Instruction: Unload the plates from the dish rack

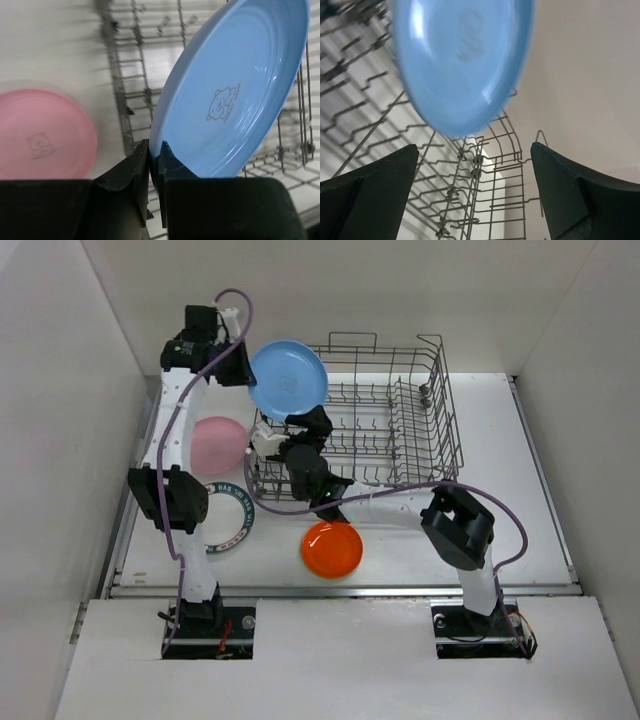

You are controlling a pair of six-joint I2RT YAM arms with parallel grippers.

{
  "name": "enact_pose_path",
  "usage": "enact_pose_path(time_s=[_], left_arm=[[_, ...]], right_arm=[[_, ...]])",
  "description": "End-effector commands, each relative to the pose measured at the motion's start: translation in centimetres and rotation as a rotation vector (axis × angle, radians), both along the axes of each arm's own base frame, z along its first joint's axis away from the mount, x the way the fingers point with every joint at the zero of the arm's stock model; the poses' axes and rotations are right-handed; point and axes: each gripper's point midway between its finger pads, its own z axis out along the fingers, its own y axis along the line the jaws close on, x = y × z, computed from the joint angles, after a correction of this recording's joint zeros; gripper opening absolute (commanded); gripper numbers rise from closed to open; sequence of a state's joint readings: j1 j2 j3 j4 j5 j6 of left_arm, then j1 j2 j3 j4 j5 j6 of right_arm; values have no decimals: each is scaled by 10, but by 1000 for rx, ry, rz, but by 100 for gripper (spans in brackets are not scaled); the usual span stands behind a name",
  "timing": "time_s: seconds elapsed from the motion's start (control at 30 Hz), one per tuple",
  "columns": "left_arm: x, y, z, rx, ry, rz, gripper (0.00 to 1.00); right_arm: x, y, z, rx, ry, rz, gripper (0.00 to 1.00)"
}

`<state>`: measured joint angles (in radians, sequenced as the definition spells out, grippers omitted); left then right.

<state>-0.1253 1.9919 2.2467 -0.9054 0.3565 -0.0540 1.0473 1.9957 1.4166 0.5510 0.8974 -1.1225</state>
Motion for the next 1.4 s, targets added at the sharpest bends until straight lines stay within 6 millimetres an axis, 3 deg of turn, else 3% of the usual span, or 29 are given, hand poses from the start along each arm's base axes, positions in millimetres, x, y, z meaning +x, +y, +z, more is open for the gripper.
enact_pose_path(time_s=[0.0,0.1,0.13,0.17,0.23,0.27,0.37,0.47,0.53,0.7,0.83,0.9,0.93,0.97,1.03,1.1,1.17,1.2,1.23,1.27,1.3,1.33,1.37], left_arm=[[6,43,87,-127,-215,203,0],[10,90,105,-188,-236,354,0],[9,120,102,-193,-224,427,0],[7,134,101,-198,-215,465,0],[7,166,80,-148,-169,535,0],[3,193,65,-92,-135,605,0],[-11,219,7,19,33,624,0],[-23,220,-47,67,207,595,0],[-28,225,-71,75,271,591,0],[-26,237,-123,145,383,584,0],[-29,244,-148,184,469,588,4],[-31,246,-152,197,480,594,21],[-35,246,-157,208,502,572,53],[-35,245,-162,240,510,562,66],[-39,242,-158,278,529,536,85],[-39,237,-143,292,518,506,97],[-37,233,-128,269,477,500,99],[-36,233,-116,268,448,505,99],[-32,232,-105,260,409,507,99],[-35,232,-88,260,370,513,99],[-33,236,-76,271,333,544,99],[-33,238,-55,273,274,580,99],[-32,243,-54,285,265,606,99]], right_arm=[[-3,-26,95,355,-182,-104,100],[-10,-52,131,533,-265,-154,100],[-17,-67,150,635,-305,-181,100],[-18,-70,152,665,-315,-190,100],[-21,-84,168,733,-341,-206,100],[-18,-90,168,752,-340,-228,100],[-11,-108,172,822,-333,-276,100],[-3,-119,168,860,-300,-301,100],[-2,-127,172,881,-292,-308,100],[4,-134,168,890,-289,-326,100],[3,-136,163,880,-283,-337,100],[3,-136,163,880,-283,-337,100],[5,-141,163,879,-287,-347,100],[5,-141,163,879,-287,-347,100],[5,-141,163,879,-287,-347,100],[7,-145,173,904,-302,-352,100],[10,-151,177,939,-306,-368,100],[18,-155,166,891,-271,-408,100],[29,-160,175,897,-254,-419,100],[42,-157,170,878,-185,-407,100],[59,-150,157,1035,-93,-385,100],[85,-170,137,1093,61,-436,100],[92,-196,131,1044,98,-496,100]])
